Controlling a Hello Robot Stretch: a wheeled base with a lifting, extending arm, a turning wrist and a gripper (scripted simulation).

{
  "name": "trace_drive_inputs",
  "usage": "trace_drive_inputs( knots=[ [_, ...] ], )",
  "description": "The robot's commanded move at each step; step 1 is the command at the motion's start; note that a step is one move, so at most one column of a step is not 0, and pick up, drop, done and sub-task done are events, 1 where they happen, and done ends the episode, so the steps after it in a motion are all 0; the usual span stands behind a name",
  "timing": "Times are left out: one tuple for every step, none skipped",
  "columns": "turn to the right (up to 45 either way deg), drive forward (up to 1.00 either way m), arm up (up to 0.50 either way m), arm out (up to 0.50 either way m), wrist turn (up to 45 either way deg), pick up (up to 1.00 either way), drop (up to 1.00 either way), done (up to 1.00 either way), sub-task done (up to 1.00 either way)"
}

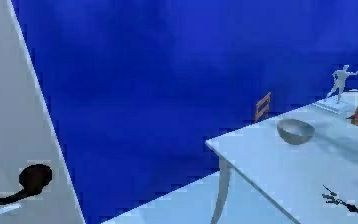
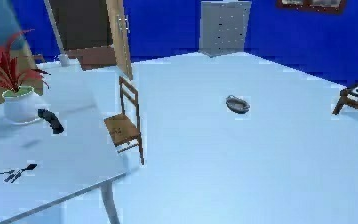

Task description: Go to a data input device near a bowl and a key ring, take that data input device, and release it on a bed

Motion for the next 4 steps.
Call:
trace_drive_inputs(
  knots=[
    [-30.0, 0.0, 0.0, 0.0, 0.0, 0.0, 0.0, 0.0, 0.0],
    [-3.0, 0.0, 0.0, 0.0, 0.0, 0.0, 0.0, 0.0, 0.0],
    [45.0, 0.0, 0.0, 0.0, 0.0, 0.0, 0.0, 0.0, 0.0],
    [45.0, 0.0, 0.0, 0.0, 0.0, 0.0, 0.0, 0.0, 0.0]
  ],
)
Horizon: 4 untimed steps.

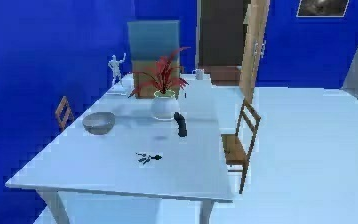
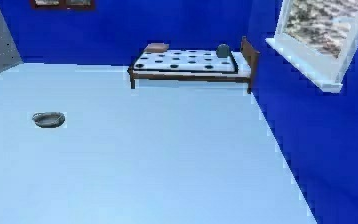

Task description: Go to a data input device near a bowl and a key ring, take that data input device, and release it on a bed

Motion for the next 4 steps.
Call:
trace_drive_inputs(
  knots=[
    [42.0, 0.0, 0.0, 0.0, 0.0, 0.0, 0.0, 0.0, 0.0],
    [0.0, 0.6, 0.0, 0.0, 0.0, 0.0, 0.0, 0.0, 0.0],
    [-9.0, 0.0, 0.0, 0.0, 0.0, 0.0, 0.0, 0.0, 0.0],
    [-3.0, 0.0, 0.0, 0.0, 0.0, 0.0, 0.0, 0.0, 0.0]
  ],
)
